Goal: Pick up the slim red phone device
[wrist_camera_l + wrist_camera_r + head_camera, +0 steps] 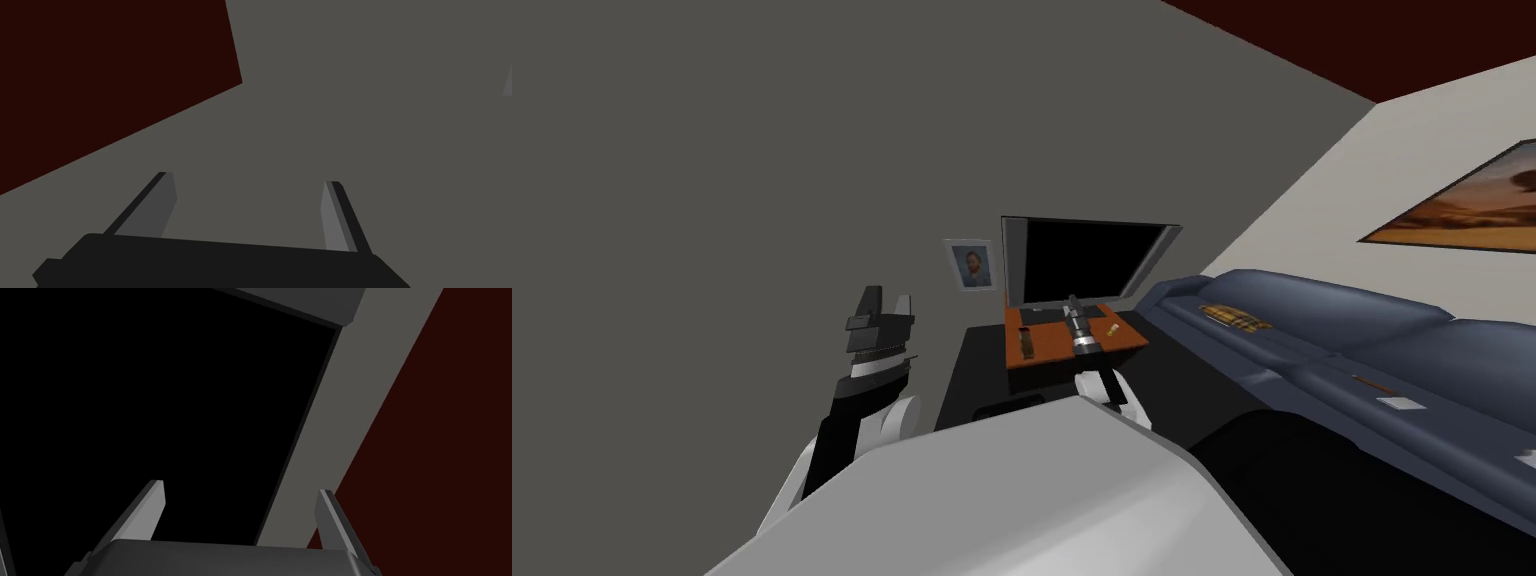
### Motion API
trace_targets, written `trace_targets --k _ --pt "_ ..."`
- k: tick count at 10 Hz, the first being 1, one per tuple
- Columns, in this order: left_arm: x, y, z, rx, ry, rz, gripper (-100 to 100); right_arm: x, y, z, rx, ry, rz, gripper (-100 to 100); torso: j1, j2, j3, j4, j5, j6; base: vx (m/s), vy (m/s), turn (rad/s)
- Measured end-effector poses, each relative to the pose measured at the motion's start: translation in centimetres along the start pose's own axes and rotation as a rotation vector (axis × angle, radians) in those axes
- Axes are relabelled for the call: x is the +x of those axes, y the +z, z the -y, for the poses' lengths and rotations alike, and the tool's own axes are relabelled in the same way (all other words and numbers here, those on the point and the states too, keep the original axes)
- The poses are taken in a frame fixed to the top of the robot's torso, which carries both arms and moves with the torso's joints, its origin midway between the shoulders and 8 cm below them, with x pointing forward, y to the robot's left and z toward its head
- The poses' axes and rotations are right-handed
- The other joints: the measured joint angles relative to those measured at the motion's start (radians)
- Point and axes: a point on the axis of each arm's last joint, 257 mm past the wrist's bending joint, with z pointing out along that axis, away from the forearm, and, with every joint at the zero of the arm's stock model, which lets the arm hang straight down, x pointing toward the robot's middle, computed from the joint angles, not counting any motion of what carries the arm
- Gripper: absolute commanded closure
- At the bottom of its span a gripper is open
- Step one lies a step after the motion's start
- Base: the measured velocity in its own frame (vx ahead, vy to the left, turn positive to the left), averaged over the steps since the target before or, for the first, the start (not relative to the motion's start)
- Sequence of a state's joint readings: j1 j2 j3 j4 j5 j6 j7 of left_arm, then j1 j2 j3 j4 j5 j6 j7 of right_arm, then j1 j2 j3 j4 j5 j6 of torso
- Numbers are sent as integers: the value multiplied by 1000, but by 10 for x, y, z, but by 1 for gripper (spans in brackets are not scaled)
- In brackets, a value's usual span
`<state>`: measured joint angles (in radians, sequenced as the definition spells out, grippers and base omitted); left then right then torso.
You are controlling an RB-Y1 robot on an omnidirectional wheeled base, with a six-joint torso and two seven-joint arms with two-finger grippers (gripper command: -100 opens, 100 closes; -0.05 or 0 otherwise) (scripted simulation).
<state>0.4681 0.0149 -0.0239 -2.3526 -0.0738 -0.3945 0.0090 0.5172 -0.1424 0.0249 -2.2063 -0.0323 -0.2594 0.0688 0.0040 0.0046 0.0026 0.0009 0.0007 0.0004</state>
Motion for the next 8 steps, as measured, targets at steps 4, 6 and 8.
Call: trace_targets --k 4,6,8 --pt "0 0 0 0 0 0 0 23 -18 54 158 -108 -99 -100 0 0 0 0 0 -1 -46 52 258" --pt "0 0 0 0 0 0 0 28 -28 73 220 -152 -137 -100 -1 -1 0 0 0 0 -34 47 170" --pt "0 0 0 0 0 0 0 37 -39 97 284 -194 -172 -100 -1 -2 -1 0 0 -1 -23 48 254"
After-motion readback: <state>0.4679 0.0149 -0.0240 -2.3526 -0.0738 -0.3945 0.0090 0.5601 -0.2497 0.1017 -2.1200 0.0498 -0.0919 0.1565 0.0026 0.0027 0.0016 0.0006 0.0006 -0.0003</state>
